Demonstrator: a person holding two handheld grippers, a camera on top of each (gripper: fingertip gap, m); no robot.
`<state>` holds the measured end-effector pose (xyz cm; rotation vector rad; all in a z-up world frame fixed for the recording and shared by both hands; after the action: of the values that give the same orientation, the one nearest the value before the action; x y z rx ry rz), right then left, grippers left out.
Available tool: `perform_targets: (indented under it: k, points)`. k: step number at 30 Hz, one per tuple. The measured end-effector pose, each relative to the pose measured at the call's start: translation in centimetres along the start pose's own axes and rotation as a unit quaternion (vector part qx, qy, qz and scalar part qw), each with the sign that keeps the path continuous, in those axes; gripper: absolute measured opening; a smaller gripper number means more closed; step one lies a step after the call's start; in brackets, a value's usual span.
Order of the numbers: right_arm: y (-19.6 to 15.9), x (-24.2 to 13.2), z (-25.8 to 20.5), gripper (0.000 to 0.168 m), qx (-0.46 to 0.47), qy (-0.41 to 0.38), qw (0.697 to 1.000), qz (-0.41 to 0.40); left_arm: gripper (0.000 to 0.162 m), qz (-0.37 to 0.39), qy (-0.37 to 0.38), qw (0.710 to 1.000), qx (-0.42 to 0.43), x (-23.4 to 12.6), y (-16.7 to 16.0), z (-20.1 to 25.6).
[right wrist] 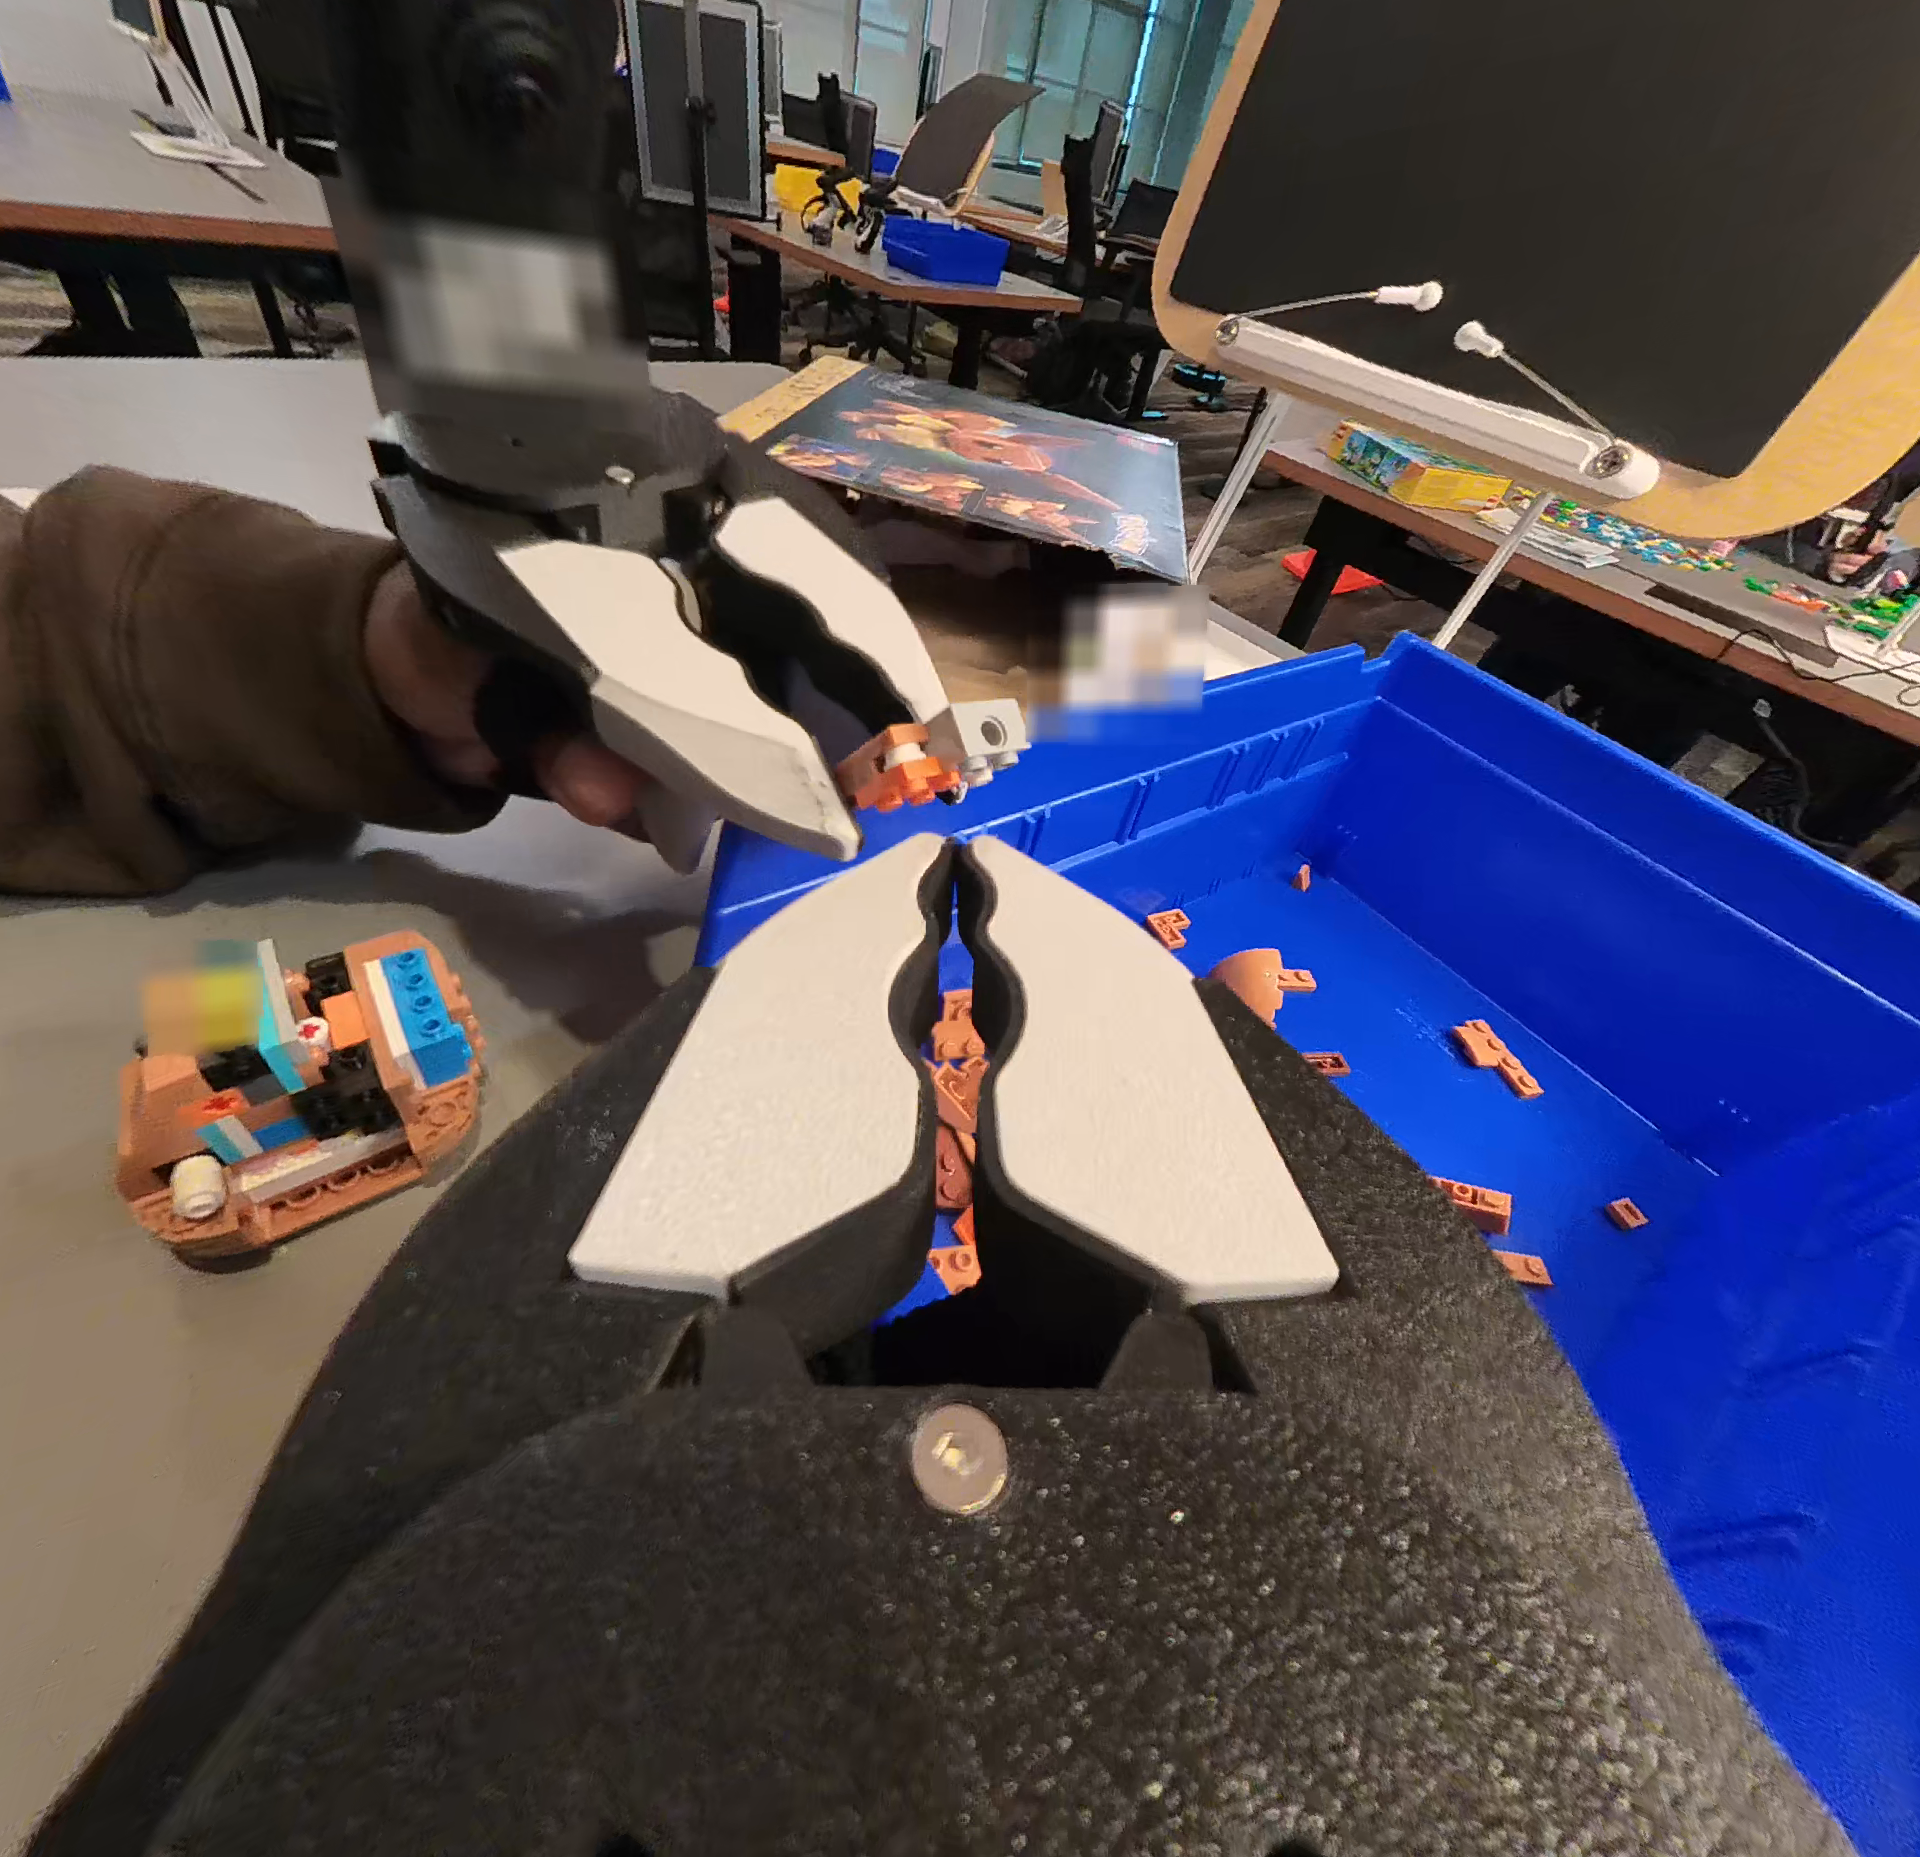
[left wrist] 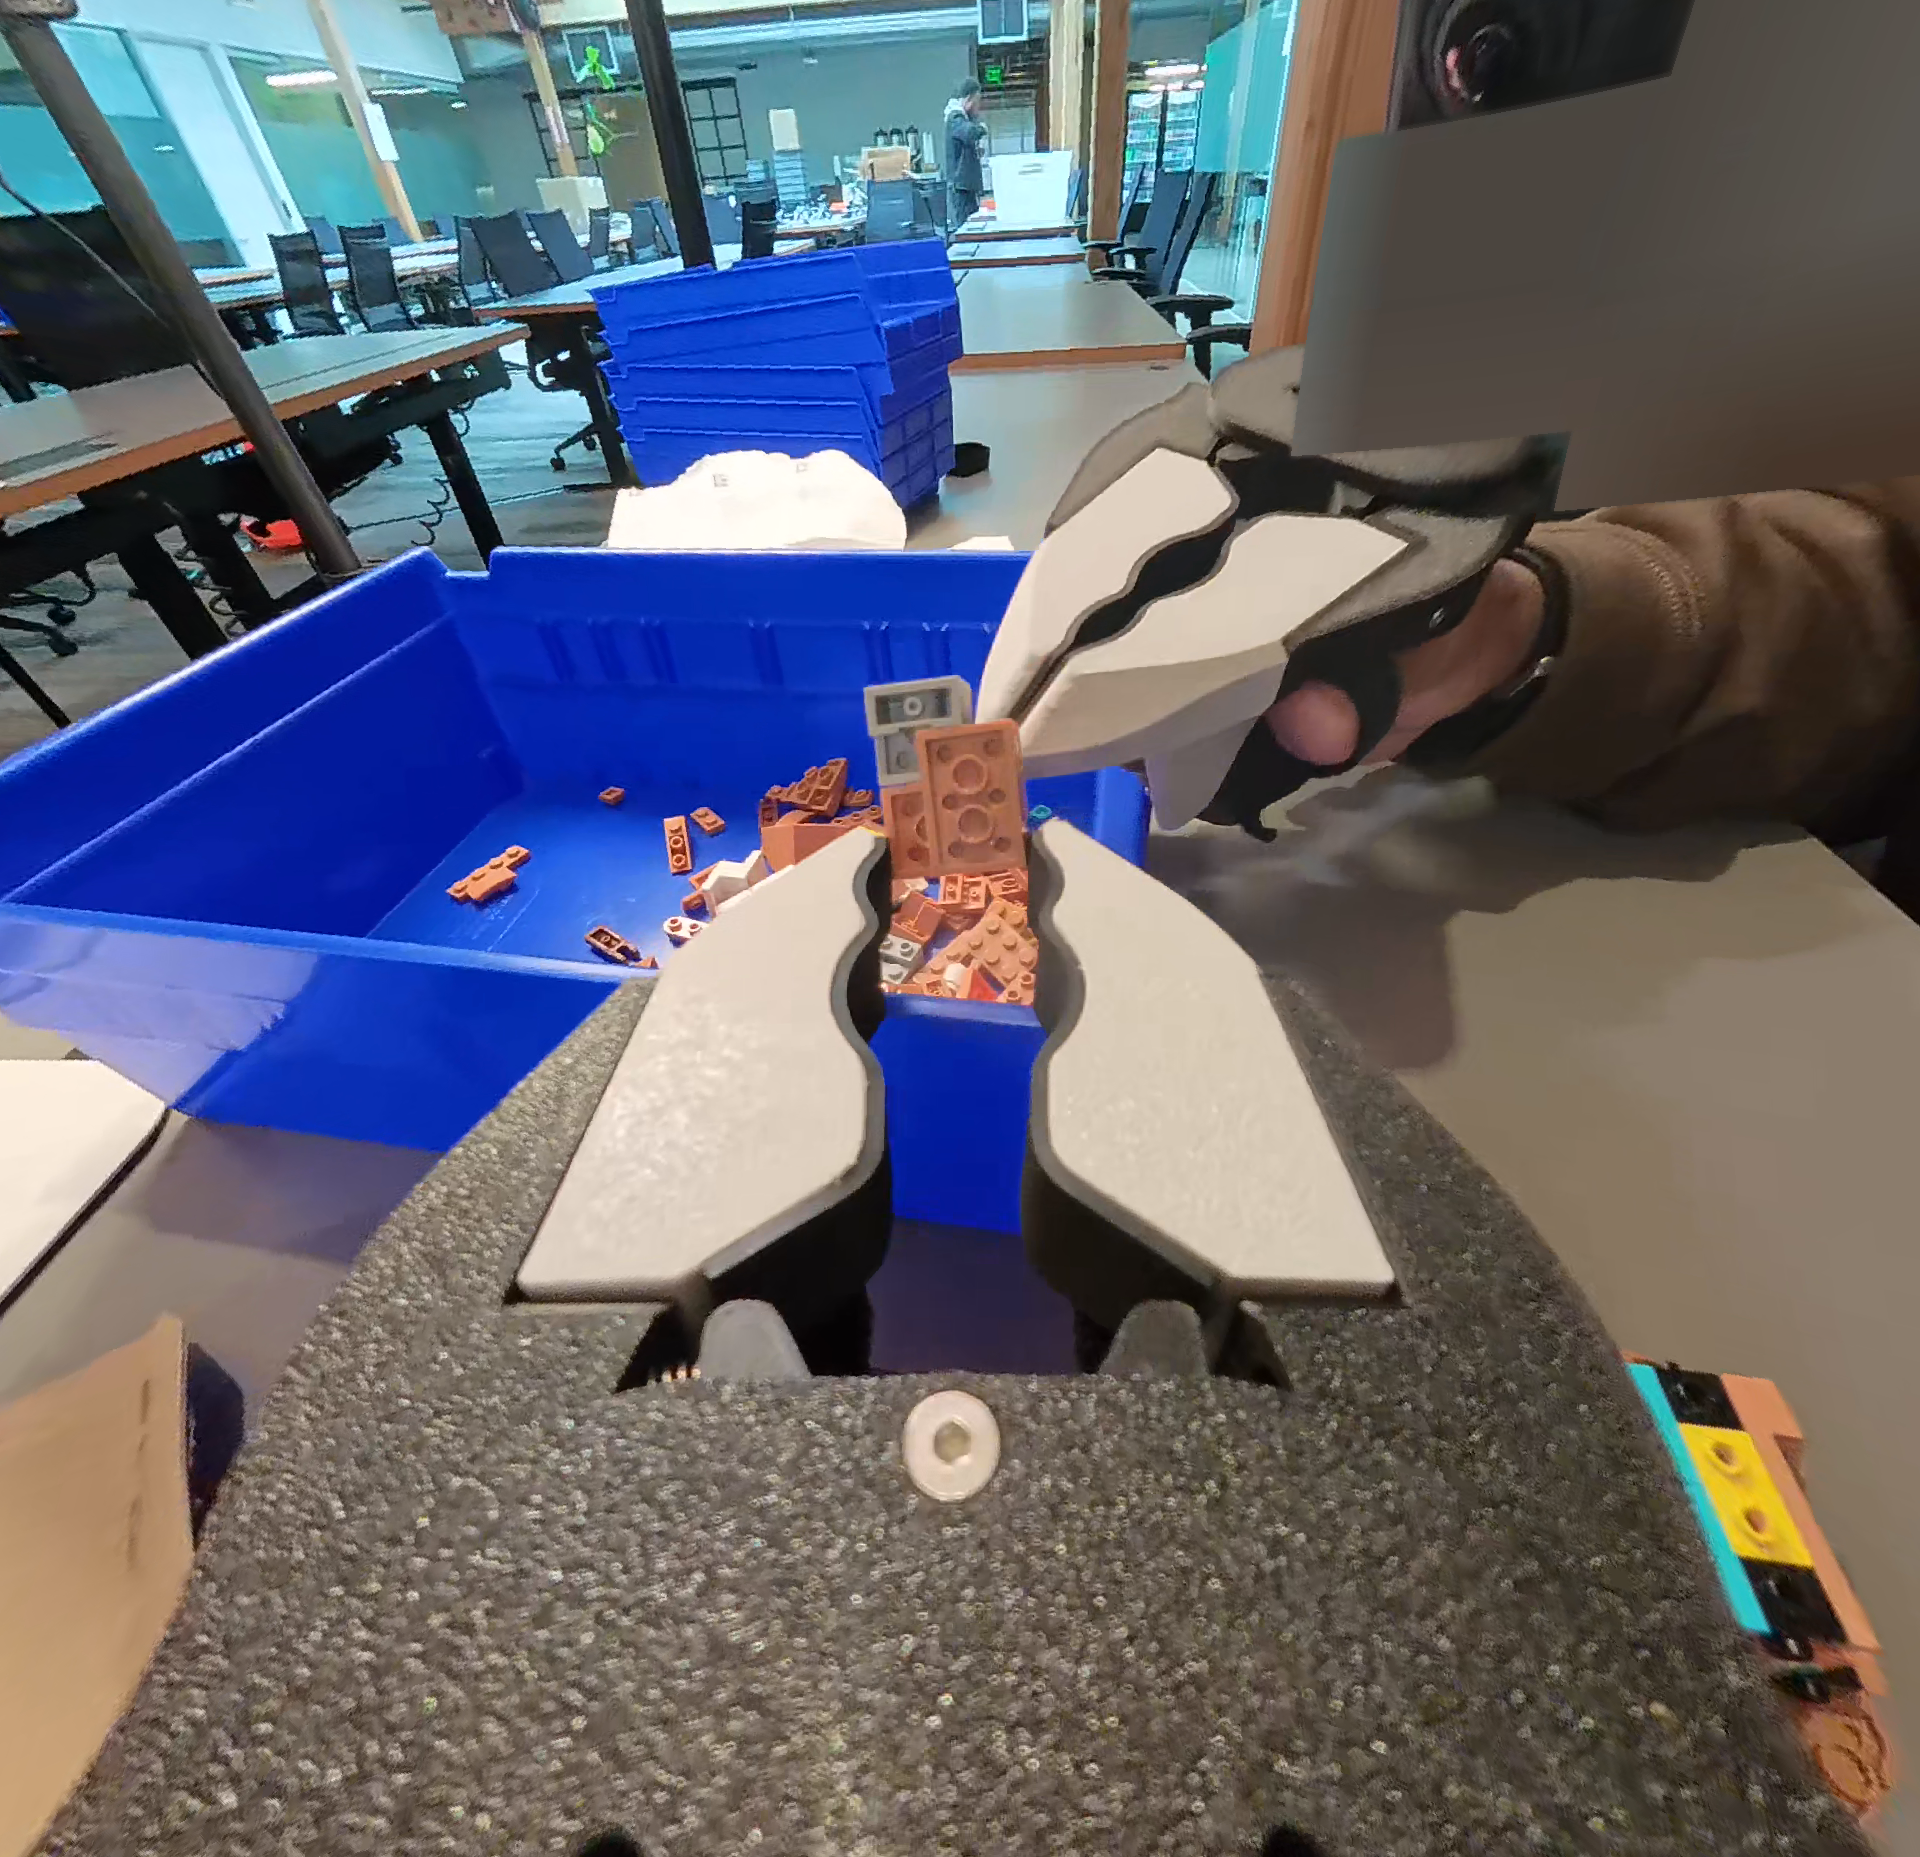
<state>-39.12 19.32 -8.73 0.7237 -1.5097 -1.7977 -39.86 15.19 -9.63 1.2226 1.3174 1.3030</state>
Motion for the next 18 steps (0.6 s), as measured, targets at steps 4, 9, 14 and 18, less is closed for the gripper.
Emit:
perform_targets:
  k: [4, 9, 14, 18]
  points:
    - [0.3, 0.0, 0.1, 0.005, 0.025, -0.011, 1.000, 0.014, 0.025, -0.001, 0.021, 1.000, 0.017, 0.0, -0.2, -0.2]
    - [0.7, -0.1, 0.4, 0.012, 0.094, -0.015, 0.995, 0.031, 0.025, -0.028, 0.056, 0.991, 0.117, 0.1, -0.2, 0.0]
    - [1.1, -0.2, 0.4, 0.021, 0.182, 0.004, 0.982, 0.051, 0.025, -0.049, 0.083, 0.975, 0.199, 0.3, 0.0, 0.2]
    - [1.2, -0.1, 0.3, 0.024, 0.225, 0.014, 0.972, 0.060, 0.025, -0.066, 0.101, 0.953, 0.277, 0.5, 0.1, 0.5]
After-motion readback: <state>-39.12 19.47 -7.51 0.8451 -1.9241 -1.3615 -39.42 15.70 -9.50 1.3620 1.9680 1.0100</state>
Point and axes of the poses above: each gripper's, where its closed fingertips meet, x out along the fingers, y out of its top, z = x × y across the jaws, the point moved 2 cm from there along -x, back along the fingers, and after that the axes turned 11 degrees about z, right-handed, at the moved point
